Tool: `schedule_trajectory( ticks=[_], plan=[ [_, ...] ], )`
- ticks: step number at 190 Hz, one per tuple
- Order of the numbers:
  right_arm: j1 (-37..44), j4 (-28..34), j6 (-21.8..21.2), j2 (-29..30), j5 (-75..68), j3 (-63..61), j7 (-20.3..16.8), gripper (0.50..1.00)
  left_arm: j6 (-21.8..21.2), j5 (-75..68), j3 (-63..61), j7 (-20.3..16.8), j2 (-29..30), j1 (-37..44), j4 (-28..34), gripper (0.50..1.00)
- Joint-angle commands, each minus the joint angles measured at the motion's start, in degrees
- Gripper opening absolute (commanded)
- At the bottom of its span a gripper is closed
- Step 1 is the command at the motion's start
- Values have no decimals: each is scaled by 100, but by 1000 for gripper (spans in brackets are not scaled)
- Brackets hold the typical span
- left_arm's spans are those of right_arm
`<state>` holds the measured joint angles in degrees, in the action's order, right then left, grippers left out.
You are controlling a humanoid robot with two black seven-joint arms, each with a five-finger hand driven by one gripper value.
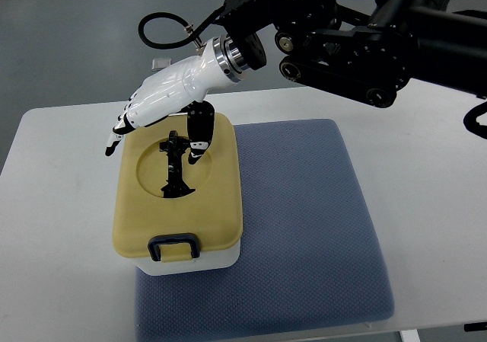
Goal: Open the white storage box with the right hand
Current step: 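Reach the right hand over the yellow lid toward its black handle, then close the right hand fingers around the black lid handle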
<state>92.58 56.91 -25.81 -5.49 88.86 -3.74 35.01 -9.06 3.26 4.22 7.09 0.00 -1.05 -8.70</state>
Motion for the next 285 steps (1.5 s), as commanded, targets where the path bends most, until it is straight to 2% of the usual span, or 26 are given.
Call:
schedule_trajectory(
  ticks=[1, 82, 96, 106, 126, 173, 182, 285],
  plan=[
    [-12, 5, 15, 12, 97, 5, -1, 909, 1, -1, 0, -6, 0, -1, 0, 1000],
    [-214, 128, 59, -67, 246, 40, -1, 860, 1, -1, 0, 3, 0, -1, 0, 1000],
    [-232, 128, 77, -119, 246, 40, -1, 803, 1, -1, 0, 3, 0, -1, 0, 1000],
    [-267, 128, 138, -146, 255, 40, -1, 789, 1, -1, 0, -6, 0, -1, 0, 1000],
    [-302, 136, 182, -163, 255, 49, -1, 727, 1, -1, 0, 3, 0, -1, 0, 1000],
    [-337, 136, 182, -181, 255, 40, -1, 684, 1, -1, 0, -6, 0, -1, 0, 1000],
    [-337, 136, 182, -181, 246, 40, -1, 656, 1, -1, 0, -6, 0, -1, 0, 1000],
    [-337, 277, 156, -155, 220, 23, -1, 637, 1, -1, 0, -6, 0, -1, 0, 1000]
  ],
)
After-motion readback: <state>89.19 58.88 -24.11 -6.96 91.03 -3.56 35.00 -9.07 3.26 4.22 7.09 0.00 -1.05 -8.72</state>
